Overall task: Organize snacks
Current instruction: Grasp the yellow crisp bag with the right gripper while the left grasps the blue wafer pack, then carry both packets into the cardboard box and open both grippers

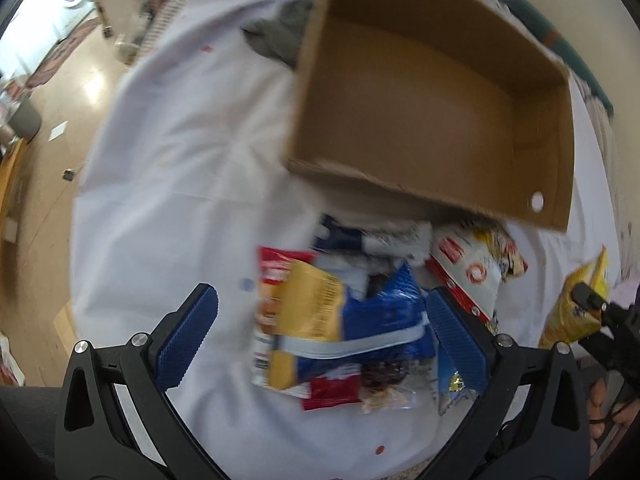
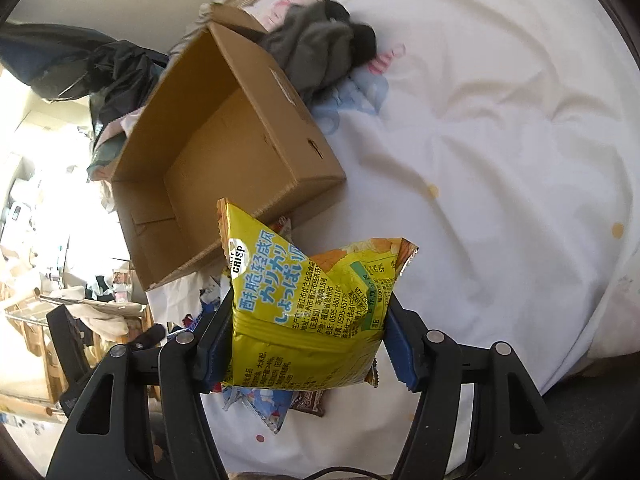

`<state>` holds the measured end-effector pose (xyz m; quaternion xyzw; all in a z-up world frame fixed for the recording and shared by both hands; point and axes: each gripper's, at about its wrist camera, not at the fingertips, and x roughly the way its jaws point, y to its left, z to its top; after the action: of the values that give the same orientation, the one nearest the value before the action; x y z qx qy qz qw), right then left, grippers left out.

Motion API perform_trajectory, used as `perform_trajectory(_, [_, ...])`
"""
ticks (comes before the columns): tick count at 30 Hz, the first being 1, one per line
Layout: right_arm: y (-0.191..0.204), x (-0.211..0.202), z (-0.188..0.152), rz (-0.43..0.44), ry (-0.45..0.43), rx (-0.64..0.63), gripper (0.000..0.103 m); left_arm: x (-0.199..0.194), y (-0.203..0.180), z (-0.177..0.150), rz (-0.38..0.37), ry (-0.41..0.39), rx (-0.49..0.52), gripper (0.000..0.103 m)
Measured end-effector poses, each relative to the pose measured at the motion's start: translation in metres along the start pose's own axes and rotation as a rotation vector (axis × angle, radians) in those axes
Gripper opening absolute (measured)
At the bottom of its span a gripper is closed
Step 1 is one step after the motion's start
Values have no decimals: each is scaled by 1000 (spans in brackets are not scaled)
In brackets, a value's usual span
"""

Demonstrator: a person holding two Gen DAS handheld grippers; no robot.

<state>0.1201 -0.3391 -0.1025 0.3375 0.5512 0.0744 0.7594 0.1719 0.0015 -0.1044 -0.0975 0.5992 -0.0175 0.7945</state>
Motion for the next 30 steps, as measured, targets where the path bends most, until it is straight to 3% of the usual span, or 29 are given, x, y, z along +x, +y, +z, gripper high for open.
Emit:
perform_trajectory(9, [0,4,-4,-13,1,-9,67,30,-31,-13,58,21,103,102])
perform_trajectory(12, [0,6,-4,-10,3,-8,67,33,-33,-17,51,25,111,94])
perform_trajectory(14, [2,5,-4,-9,1,-13,67,33,-33,-19,38,21,116,84])
perform_trajectory(15, [3,5,-4,-8,0,-17,67,32,-34,-20,33,20,122,75])
perform_trajectory(17, [3,3,-5,-5,-2,-21,67,30,-33,-23,28,11,136,68])
perform_trajectory(21, [2,2,-6,15,9,-14,67,13,-31,-30,-7,-3,141,60])
perform_trajectory(30, [21,-24,-6,116,-80,-82,67,-64,-26,-28,-67,-149,121,58])
